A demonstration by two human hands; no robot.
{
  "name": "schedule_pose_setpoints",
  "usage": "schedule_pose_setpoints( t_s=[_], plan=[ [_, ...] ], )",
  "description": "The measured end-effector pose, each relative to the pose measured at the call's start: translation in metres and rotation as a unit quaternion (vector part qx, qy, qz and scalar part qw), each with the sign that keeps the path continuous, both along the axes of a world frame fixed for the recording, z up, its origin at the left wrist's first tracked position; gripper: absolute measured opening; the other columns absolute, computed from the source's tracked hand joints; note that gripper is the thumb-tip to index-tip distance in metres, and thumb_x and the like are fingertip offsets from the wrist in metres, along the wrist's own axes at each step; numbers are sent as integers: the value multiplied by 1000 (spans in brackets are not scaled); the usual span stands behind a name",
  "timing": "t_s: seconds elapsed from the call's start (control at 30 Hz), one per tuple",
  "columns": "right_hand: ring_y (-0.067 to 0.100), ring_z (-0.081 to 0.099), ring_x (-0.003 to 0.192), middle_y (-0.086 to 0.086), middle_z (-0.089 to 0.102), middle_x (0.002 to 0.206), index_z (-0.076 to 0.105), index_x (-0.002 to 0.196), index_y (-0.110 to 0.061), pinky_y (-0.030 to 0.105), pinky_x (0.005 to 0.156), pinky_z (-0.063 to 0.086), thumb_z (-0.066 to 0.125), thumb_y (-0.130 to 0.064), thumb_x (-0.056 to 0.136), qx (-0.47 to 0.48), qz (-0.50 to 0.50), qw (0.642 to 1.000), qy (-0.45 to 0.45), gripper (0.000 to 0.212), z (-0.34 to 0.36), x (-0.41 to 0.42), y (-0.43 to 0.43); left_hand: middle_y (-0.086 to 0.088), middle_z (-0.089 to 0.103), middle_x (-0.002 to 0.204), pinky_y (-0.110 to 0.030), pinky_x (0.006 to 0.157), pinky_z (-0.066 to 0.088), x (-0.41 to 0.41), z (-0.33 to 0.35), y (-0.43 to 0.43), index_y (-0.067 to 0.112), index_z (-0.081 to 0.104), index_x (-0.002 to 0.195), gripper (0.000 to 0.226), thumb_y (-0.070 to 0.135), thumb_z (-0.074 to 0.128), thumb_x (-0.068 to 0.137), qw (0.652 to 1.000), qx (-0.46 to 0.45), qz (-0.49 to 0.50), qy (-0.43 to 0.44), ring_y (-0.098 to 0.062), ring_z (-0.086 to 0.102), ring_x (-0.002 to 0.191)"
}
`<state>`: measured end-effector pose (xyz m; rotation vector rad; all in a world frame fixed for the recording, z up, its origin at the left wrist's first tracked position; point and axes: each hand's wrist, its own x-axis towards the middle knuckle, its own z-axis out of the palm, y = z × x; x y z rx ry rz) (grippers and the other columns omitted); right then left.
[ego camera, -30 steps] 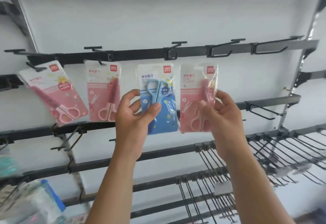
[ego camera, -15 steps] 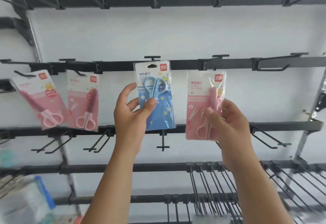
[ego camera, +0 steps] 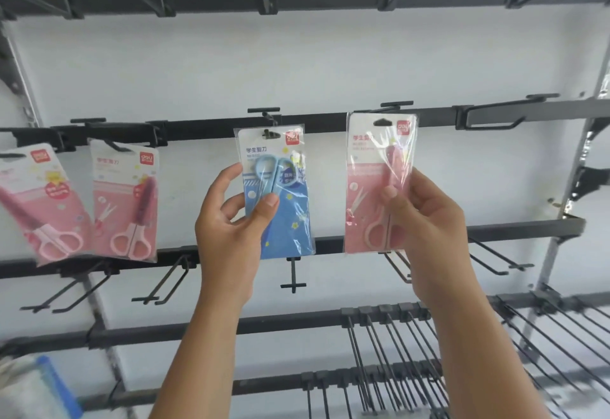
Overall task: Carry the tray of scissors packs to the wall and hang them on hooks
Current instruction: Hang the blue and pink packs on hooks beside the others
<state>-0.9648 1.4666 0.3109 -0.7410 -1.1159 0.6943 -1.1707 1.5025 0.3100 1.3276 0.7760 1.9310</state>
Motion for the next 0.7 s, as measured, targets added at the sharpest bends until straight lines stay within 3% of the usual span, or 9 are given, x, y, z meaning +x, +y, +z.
schedule_pose_setpoints(
  t_s=[0.23, 0.33, 0.4, 0.47, 0.6, 0.7],
  plan=[
    [7, 67, 58, -4, 72, 76, 72, 120, -18, 32, 58, 58, 59, -13, 101, -9, -25, 1000, -8, 23, 3, 9, 4, 11, 77, 84, -21, 62, 56, 2, -1, -4, 39, 61, 118, 45, 13, 75, 85, 999, 11, 24, -21, -1, 71, 71],
    [8, 72, 67, -1, 71, 88, 65, 127, -39, 30, 62, 62, 61, -11, 100, -33, -30, 999, 4, 40, 1, 11, 8, 16, 77, 82, -18, 58, 53, 4, -2, -2, 40, 61, 119, 45, 14, 76, 85, 999, 7, 42, 4, 1, 70, 68],
    [5, 74, 74, -3, 72, 96, 50, 146, -36, 24, 61, 60, 62, -11, 99, -42, -37, 998, 20, 55, 1, 14, 11, 17, 77, 83, -17, 60, 53, 5, -5, 2, 37, 60, 122, 47, 13, 75, 86, 999, 0, 47, 11, 1, 70, 69],
    [4, 75, 78, -5, 72, 95, 45, 151, -34, 22, 62, 59, 62, -10, 98, -41, -53, 998, 10, 60, 1, 16, 12, 17, 78, 85, -19, 63, 54, 5, -8, 6, 35, 60, 126, 48, 13, 75, 86, 998, -8, 57, 13, 1, 71, 72],
    [8, 77, 83, -6, 76, 95, 50, 147, -36, 29, 66, 63, 64, -11, 98, -40, -58, 997, 9, 57, -2, 18, 11, 8, 78, 101, -31, 80, 58, 4, -14, 14, 31, 60, 132, 52, 18, 77, 85, 997, -21, 73, 19, -1, 73, 80],
    [13, 77, 82, -9, 77, 87, 61, 119, -57, 40, 73, 65, 65, -15, 97, -41, -68, 996, -28, 47, -1, 19, 13, 2, 75, 111, -35, 83, 59, 4, -14, 16, 29, 59, 135, 53, 20, 77, 85, 995, -28, 87, 27, 1, 73, 80]
  ],
)
